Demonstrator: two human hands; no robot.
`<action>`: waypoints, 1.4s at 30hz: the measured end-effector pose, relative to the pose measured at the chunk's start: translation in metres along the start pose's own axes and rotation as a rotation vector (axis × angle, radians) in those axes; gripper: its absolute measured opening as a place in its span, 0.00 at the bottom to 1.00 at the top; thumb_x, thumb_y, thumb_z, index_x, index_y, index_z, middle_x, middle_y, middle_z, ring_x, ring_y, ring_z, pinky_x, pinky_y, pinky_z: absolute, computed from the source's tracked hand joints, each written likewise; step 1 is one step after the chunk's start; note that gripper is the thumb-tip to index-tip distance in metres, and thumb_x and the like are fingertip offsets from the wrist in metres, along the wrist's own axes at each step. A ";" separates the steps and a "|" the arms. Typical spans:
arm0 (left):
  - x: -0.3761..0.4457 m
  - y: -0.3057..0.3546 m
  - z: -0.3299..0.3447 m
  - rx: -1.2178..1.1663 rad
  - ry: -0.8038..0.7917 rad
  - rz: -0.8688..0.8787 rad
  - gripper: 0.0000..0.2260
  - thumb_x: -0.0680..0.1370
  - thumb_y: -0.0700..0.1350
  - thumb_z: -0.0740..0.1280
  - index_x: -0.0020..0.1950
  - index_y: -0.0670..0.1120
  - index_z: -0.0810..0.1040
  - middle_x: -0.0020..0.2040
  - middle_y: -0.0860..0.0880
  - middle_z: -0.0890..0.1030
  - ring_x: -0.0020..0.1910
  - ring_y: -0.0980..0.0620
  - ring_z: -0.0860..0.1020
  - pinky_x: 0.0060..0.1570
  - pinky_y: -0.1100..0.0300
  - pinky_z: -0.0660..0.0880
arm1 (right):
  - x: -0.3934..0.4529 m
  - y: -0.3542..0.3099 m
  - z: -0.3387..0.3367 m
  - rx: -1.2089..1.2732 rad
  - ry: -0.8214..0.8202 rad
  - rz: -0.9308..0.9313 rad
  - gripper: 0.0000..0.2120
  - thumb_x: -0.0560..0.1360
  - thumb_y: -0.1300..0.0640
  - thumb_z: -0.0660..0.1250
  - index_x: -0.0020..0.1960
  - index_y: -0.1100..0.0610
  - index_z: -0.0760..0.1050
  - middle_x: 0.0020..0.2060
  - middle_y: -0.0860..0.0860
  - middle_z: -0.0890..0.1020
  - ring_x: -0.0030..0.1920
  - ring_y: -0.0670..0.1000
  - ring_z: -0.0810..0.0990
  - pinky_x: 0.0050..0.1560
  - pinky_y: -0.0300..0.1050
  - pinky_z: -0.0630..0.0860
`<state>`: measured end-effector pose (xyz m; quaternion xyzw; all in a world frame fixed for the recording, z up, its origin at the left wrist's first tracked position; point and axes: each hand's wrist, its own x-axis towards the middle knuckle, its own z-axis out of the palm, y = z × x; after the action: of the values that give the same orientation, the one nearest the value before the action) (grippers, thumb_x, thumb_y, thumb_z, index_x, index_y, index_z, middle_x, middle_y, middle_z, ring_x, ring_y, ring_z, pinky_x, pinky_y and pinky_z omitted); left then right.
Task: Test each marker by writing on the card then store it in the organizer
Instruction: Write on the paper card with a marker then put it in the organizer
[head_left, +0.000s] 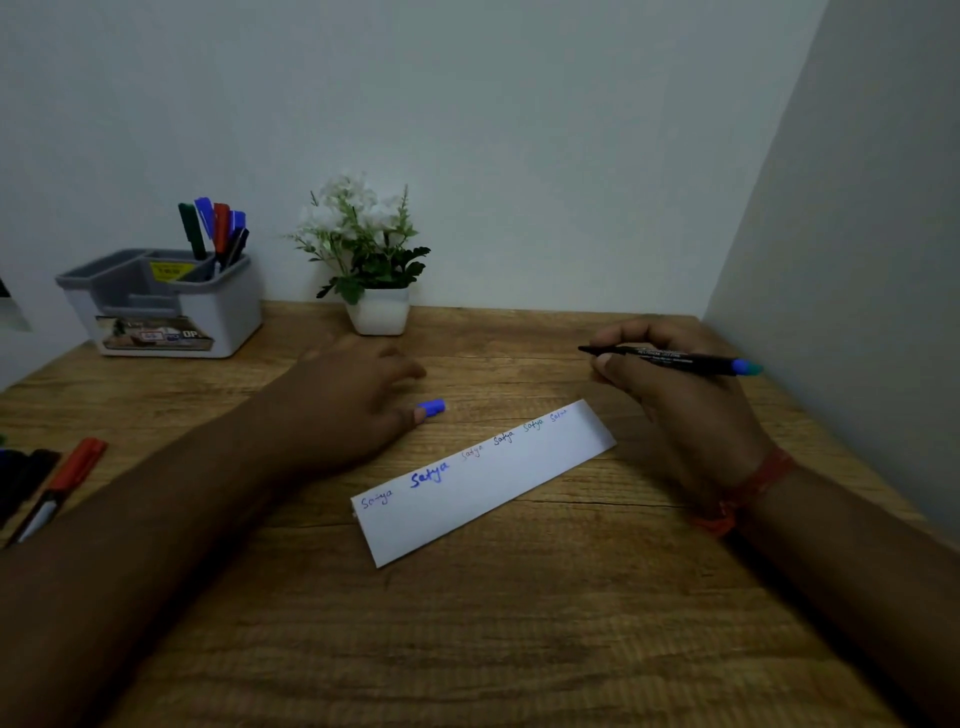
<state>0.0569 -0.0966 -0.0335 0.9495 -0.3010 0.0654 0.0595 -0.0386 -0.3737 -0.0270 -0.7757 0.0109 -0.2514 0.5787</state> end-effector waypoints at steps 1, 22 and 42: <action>0.000 0.000 0.000 0.005 -0.008 0.015 0.21 0.79 0.61 0.61 0.71 0.56 0.72 0.66 0.55 0.74 0.65 0.53 0.70 0.65 0.49 0.69 | -0.001 -0.001 0.000 0.008 -0.002 -0.009 0.08 0.74 0.66 0.71 0.47 0.54 0.85 0.48 0.48 0.87 0.53 0.51 0.86 0.62 0.58 0.80; -0.011 0.034 -0.005 -0.347 0.340 0.222 0.08 0.76 0.53 0.64 0.54 0.54 0.76 0.45 0.57 0.79 0.45 0.57 0.76 0.44 0.50 0.76 | -0.017 -0.010 0.013 0.291 -0.326 -0.025 0.10 0.75 0.70 0.68 0.51 0.60 0.82 0.51 0.58 0.87 0.54 0.58 0.86 0.60 0.54 0.81; -0.016 0.052 -0.006 -0.358 0.321 0.346 0.05 0.76 0.54 0.66 0.50 0.56 0.75 0.44 0.60 0.76 0.47 0.59 0.73 0.45 0.57 0.73 | -0.019 -0.010 0.020 0.202 -0.370 -0.046 0.06 0.65 0.59 0.76 0.41 0.56 0.83 0.37 0.51 0.85 0.37 0.49 0.82 0.42 0.43 0.81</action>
<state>0.0129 -0.1286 -0.0268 0.8360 -0.4520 0.1699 0.2607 -0.0499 -0.3470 -0.0290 -0.7468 -0.1388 -0.1177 0.6397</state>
